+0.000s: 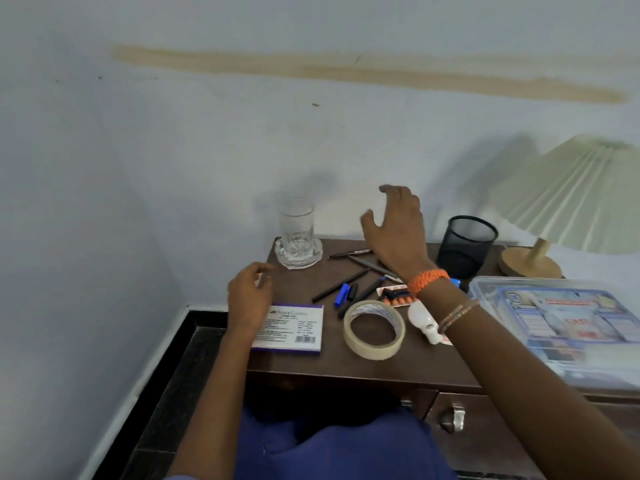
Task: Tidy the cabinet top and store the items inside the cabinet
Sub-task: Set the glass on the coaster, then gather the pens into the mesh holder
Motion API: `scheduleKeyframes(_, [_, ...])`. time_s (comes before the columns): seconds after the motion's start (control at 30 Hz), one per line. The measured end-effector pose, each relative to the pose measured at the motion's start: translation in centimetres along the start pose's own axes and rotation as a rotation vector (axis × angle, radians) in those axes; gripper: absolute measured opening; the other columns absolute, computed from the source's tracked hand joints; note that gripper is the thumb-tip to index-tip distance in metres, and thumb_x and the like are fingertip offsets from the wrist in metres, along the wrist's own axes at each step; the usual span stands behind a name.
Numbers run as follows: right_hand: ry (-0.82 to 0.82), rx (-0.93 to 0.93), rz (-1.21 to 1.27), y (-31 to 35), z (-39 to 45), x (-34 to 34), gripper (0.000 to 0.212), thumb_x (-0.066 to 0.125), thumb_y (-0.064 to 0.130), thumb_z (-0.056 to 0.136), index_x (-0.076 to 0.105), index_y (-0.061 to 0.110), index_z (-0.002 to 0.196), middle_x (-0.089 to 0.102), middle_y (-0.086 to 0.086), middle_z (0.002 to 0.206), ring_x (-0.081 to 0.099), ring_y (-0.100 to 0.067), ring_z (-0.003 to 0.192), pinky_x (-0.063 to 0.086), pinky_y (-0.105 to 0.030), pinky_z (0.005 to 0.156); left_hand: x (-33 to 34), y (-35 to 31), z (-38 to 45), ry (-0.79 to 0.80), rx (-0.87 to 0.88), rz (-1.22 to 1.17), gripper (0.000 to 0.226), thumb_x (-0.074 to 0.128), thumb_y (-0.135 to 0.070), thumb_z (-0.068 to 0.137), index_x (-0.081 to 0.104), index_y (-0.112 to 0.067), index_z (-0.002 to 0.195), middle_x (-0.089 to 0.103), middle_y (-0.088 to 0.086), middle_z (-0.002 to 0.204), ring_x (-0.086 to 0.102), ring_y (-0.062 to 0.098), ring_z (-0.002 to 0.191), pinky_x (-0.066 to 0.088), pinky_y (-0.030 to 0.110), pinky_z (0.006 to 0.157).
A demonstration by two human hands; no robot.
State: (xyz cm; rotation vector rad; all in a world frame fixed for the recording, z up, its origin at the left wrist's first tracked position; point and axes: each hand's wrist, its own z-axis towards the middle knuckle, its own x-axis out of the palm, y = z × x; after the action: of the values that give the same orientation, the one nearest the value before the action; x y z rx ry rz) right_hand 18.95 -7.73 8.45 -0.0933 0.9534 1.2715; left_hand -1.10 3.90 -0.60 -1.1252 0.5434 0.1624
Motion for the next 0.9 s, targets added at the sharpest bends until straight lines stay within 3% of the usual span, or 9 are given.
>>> scheduleKeyframes(0.07, [0.021, 0.064, -0.146, -3.0, -1.2, -1.8, 0.047, 0.055, 0.022, 0.085, 0.047, 0.004, 0.128, 0.05, -0.017, 0.121, 0.049, -0.034, 0.112, 0.043, -0.041, 0.088, -0.3, -1.3, 0.4, -0.007, 0.003, -0.035, 0.014, 0.056, -0.01, 0.09, 0.067, -0.015, 0.099, 0.069, 0.004, 0.104, 0.063, 0.018, 0.099, 0.052, 0.033, 0.086])
scheduleKeyframes(0.17, [0.185, 0.279, -0.359, -6.5, -1.3, -4.0, 0.038, 0.052, 0.019, 0.087, 0.043, 0.005, 0.121, 0.051, -0.019, 0.118, 0.056, -0.039, 0.105, 0.042, -0.037, 0.071, 1.0, -4.9, 0.8, 0.086, 0.057, -0.088, 0.02, 0.056, -0.006, 0.086, 0.067, -0.019, 0.095, 0.069, -0.002, 0.102, 0.063, 0.013, 0.096, 0.048, 0.026, 0.084])
scheduleKeyframes(0.33, [0.28, 0.429, -0.439, -9.6, -0.2, -5.5, 0.03, 0.048, 0.013, 0.089, 0.053, 0.005, 0.117, 0.06, -0.018, 0.12, 0.057, -0.039, 0.112, 0.046, -0.04, 0.087, 5.2, -9.5, -0.7, 0.266, 0.14, -0.149, 0.025, 0.051, 0.0, 0.086, 0.068, -0.013, 0.099, 0.068, -0.004, 0.101, 0.058, 0.004, 0.091, 0.043, 0.004, 0.08])
scheduleKeyframes(0.57, [0.397, 0.447, -0.519, -11.2, -0.3, -5.1, 0.032, 0.046, 0.009, 0.091, 0.054, 0.003, 0.121, 0.056, -0.019, 0.126, 0.055, -0.037, 0.116, 0.045, -0.039, 0.092, 8.2, -8.5, -1.6, 0.394, 0.133, -0.094, 0.026, 0.052, 0.001, 0.086, 0.068, -0.014, 0.101, 0.065, -0.008, 0.097, 0.056, -0.01, 0.082, 0.041, 0.0, 0.067])
scheduleKeyframes(0.67, [0.401, 0.457, -0.514, -11.2, -0.2, -5.0, 0.032, 0.048, 0.008, 0.09, 0.054, 0.003, 0.121, 0.055, -0.018, 0.127, 0.054, -0.037, 0.117, 0.044, -0.039, 0.093, 8.5, -8.0, -1.6, 0.41, 0.145, -0.097, 0.029, 0.051, 0.004, 0.084, 0.069, -0.013, 0.099, 0.069, -0.002, 0.101, 0.06, 0.0, 0.087, 0.041, 0.003, 0.073])
scheduleKeyframes(0.77, [0.389, 0.454, -0.497, -11.1, -0.2, -5.3, 0.029, 0.053, 0.012, 0.09, 0.055, 0.004, 0.118, 0.058, -0.017, 0.123, 0.056, -0.035, 0.114, 0.045, -0.038, 0.091, 8.8, -7.7, -1.6, 0.403, 0.148, -0.087, 0.028, 0.051, 0.004, 0.085, 0.069, -0.014, 0.098, 0.068, -0.004, 0.099, 0.059, -0.001, 0.085, 0.04, 0.003, 0.072])
scheduleKeyframes(0.9, [0.319, 0.398, -0.451, -10.9, -0.7, -5.3, 0.021, 0.055, 0.018, 0.091, 0.059, 0.007, 0.108, 0.063, -0.016, 0.113, 0.06, -0.033, 0.104, 0.045, -0.035, 0.079, 9.1, -6.6, -1.0, 0.365, 0.125, -0.052, 0.027, 0.051, 0.003, 0.085, 0.067, -0.013, 0.1, 0.066, -0.001, 0.101, 0.06, 0.01, 0.093, 0.044, 0.018, 0.08])
